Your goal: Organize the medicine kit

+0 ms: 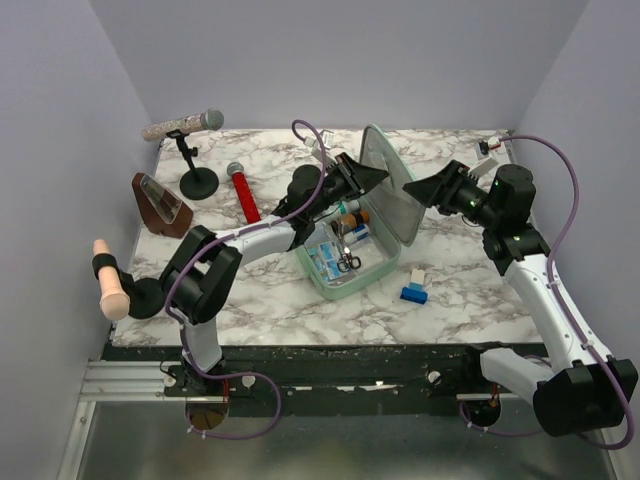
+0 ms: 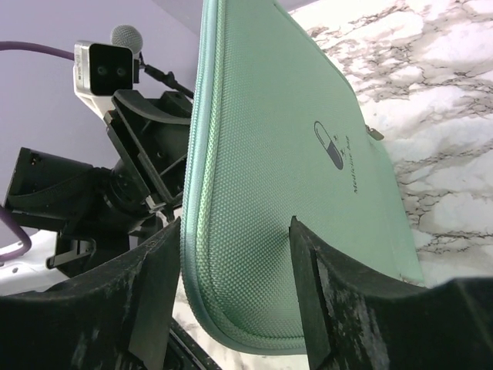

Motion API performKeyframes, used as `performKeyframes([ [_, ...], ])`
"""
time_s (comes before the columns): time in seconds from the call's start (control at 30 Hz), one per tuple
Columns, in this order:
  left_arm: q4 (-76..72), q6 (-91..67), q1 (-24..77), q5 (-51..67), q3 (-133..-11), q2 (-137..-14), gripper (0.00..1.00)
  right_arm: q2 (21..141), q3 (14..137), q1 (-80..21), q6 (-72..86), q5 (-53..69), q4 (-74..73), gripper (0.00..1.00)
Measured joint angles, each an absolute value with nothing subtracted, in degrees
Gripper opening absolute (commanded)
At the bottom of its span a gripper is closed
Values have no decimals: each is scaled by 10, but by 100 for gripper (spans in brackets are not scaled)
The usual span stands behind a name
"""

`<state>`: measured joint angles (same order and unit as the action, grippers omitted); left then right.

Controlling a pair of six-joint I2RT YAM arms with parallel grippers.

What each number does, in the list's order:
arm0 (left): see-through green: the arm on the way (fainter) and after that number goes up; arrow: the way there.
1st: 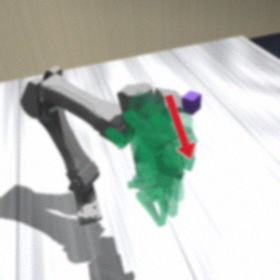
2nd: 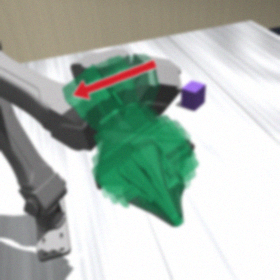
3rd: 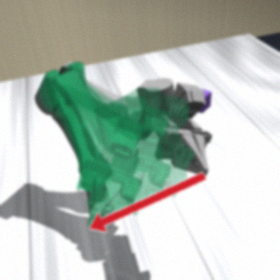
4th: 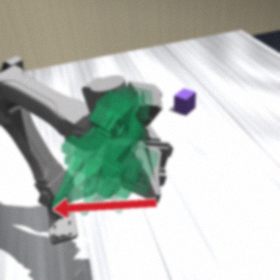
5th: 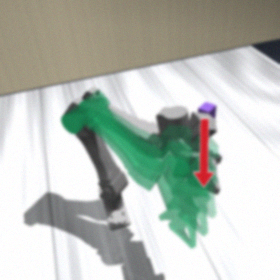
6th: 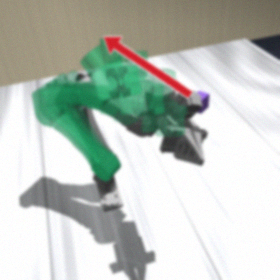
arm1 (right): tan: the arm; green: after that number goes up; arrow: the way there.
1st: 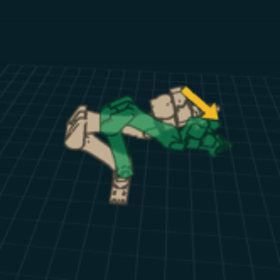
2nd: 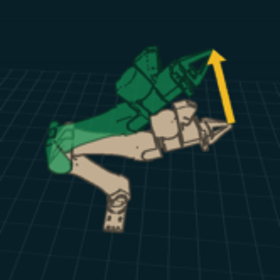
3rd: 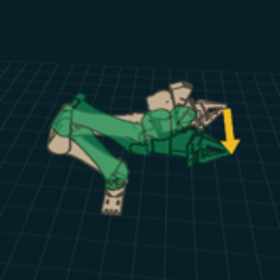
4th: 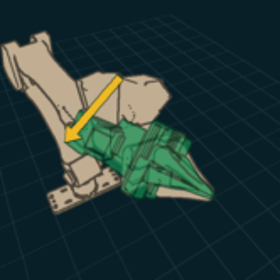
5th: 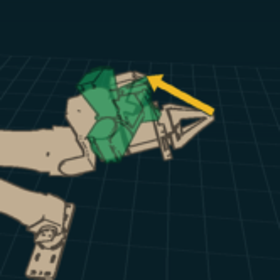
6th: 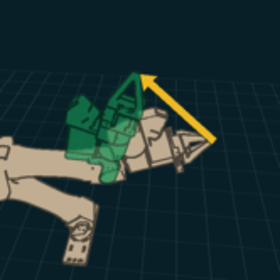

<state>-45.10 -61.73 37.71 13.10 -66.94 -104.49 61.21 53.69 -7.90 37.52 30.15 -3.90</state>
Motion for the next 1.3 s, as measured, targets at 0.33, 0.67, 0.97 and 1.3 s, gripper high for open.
performKeyframes([
  [0.33, -398, -572, 377, 120, -655, -985, 75, 612, 537, -79, 374, 301, -39, 70],
  [0.67, -280, -500, 374, 64, -649, -855, 79, 612, 537, -79, 374, 301, -40, 72],
  [0.97, -69, -463, 372, -65, -616, -798, 78, 608, 543, -114, 330, 290, -66, 76],
  [1.3, -23, -460, 371, -105, -513, -706, 72, 607, 544, -135, 312, 286, -75, 76],
])
